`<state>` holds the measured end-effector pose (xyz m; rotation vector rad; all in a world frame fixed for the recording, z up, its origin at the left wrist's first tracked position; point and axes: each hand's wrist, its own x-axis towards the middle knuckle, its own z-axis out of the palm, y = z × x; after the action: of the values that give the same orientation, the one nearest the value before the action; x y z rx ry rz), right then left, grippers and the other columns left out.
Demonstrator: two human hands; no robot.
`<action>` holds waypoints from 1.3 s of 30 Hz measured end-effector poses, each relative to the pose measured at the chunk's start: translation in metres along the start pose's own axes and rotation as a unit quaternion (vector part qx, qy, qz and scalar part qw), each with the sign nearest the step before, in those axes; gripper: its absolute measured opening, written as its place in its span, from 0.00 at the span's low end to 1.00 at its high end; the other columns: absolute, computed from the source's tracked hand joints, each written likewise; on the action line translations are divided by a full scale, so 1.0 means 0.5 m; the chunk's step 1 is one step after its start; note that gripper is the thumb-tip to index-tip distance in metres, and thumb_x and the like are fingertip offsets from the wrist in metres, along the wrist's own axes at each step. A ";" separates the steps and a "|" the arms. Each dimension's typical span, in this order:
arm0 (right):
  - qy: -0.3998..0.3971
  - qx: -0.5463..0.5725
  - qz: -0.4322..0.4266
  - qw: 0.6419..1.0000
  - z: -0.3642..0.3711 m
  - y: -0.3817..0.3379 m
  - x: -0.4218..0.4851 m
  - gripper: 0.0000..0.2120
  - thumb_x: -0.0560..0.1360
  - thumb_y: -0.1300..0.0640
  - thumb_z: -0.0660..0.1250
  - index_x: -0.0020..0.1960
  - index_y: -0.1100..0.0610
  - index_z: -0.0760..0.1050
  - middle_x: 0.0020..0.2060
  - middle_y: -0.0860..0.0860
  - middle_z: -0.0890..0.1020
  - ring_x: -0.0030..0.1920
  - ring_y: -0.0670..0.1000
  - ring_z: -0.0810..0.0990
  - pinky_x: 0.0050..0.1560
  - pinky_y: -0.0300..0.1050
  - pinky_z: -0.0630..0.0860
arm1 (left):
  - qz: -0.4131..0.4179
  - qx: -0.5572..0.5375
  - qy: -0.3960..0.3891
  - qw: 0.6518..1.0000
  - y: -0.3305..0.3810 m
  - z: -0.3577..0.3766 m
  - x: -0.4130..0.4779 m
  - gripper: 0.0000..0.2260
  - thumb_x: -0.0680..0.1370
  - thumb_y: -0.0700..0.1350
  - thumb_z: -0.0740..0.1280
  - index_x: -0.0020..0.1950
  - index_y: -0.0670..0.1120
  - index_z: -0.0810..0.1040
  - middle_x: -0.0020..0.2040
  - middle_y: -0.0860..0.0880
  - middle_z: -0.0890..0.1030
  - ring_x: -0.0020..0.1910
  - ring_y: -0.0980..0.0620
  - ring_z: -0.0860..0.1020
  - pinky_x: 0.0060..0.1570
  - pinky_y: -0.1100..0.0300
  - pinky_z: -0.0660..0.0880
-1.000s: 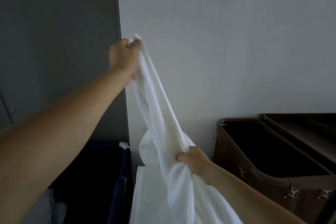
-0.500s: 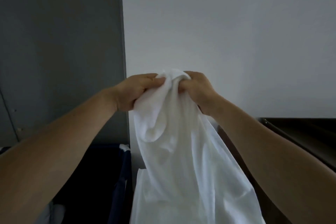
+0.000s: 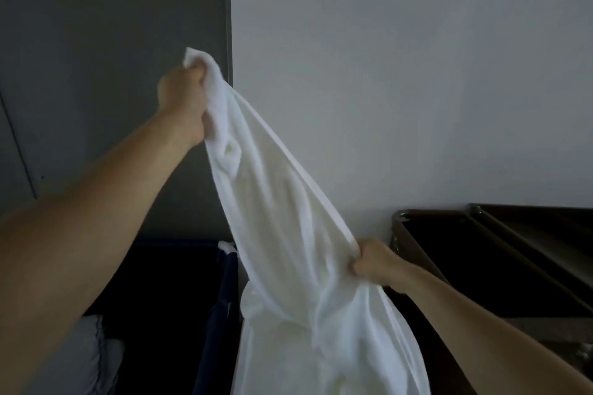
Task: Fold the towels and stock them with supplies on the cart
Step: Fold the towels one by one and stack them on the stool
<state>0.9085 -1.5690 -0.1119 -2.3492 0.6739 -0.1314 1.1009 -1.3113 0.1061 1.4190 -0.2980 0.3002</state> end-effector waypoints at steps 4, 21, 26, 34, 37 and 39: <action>0.111 0.037 0.096 0.988 -0.057 0.045 0.011 0.08 0.75 0.60 0.65 0.49 0.64 0.79 0.37 0.55 0.79 0.35 0.54 0.77 0.27 0.39 0.67 | 0.069 0.176 0.018 0.982 -0.011 -0.035 0.017 0.15 0.81 0.50 0.60 0.57 0.40 0.79 0.38 0.52 0.74 0.37 0.51 0.74 0.34 0.65 0.71; 0.088 -0.111 -0.106 0.984 -0.217 -0.105 -0.004 0.12 0.74 0.57 0.71 0.54 0.62 0.82 0.51 0.57 0.83 0.53 0.56 0.80 0.50 0.45 0.75 | -0.045 0.035 -0.361 0.931 -0.109 0.048 -0.182 0.21 0.82 0.49 0.63 0.62 0.30 0.74 0.58 0.34 0.81 0.60 0.35 0.79 0.64 0.38 0.73; -0.196 -0.278 0.045 0.939 -0.067 0.075 0.007 0.18 0.65 0.46 0.70 0.52 0.52 0.81 0.52 0.50 0.82 0.54 0.52 0.80 0.53 0.44 0.76 | -0.090 0.165 -0.308 0.933 -0.237 0.006 -0.161 0.13 0.82 0.51 0.62 0.53 0.41 0.78 0.48 0.45 0.76 0.48 0.49 0.75 0.50 0.52 0.69; -0.304 -0.243 -0.003 0.921 0.186 0.056 0.063 0.20 0.78 0.47 0.67 0.68 0.52 0.76 0.70 0.48 0.72 0.66 0.50 0.71 0.63 0.37 0.63 | -0.199 0.299 -0.342 0.868 -0.507 -0.078 -0.217 0.09 0.83 0.46 0.60 0.61 0.47 0.76 0.50 0.52 0.76 0.47 0.54 0.75 0.41 0.63 0.68; -0.273 -0.201 0.020 0.941 0.247 0.045 0.105 0.21 0.79 0.44 0.66 0.67 0.53 0.77 0.69 0.49 0.75 0.65 0.50 0.73 0.61 0.39 0.66 | -0.218 0.310 -0.337 0.862 -0.553 -0.115 -0.213 0.10 0.83 0.49 0.60 0.58 0.46 0.76 0.52 0.48 0.77 0.49 0.50 0.75 0.46 0.58 0.69; -0.181 -0.200 0.031 0.962 0.281 0.055 0.137 0.26 0.79 0.42 0.64 0.71 0.56 0.72 0.71 0.53 0.73 0.69 0.54 0.72 0.66 0.45 0.67 | -0.210 0.301 -0.338 0.866 -0.569 -0.121 -0.205 0.11 0.83 0.50 0.59 0.58 0.45 0.76 0.55 0.43 0.78 0.51 0.47 0.77 0.48 0.56 0.71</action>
<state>0.9931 -1.5379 -0.2426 -2.6288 0.6339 0.4970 1.1147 -1.2902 -0.2014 2.1406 -0.4758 -0.5360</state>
